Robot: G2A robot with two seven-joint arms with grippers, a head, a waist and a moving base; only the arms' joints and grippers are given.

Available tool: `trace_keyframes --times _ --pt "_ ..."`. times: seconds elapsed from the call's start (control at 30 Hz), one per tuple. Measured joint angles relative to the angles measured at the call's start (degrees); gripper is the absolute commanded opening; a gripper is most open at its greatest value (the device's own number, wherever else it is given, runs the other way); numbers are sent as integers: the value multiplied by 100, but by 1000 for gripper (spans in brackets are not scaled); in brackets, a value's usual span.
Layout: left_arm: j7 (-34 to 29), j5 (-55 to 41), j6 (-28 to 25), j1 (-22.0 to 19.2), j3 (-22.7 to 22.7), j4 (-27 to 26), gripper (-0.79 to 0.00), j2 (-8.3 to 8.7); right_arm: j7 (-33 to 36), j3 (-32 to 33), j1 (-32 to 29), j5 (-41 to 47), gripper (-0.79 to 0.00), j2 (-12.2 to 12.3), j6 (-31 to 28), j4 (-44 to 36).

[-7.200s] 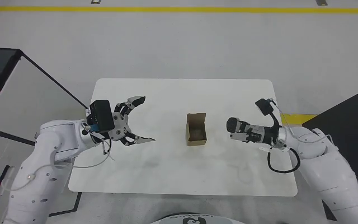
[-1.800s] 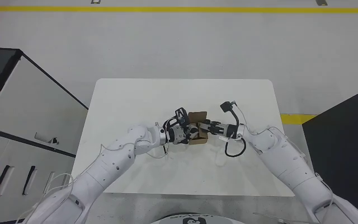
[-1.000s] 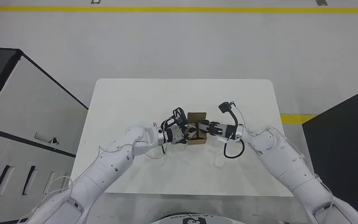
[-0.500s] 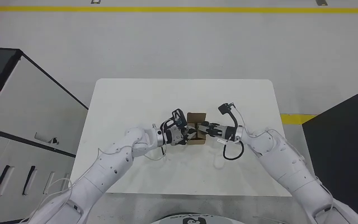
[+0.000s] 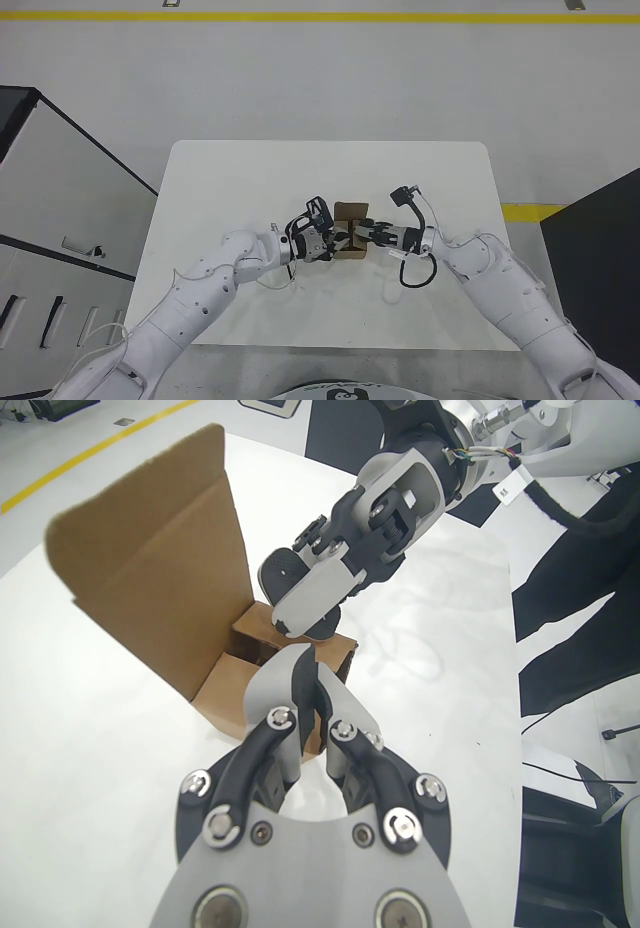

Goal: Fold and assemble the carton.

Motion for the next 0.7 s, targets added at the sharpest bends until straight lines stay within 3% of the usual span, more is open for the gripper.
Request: trace_keyframes --times 0.7 --pt "-66 24 -15 44 -59 -41 -785 -20 196 13 10 -12 -785 -31 79 56"
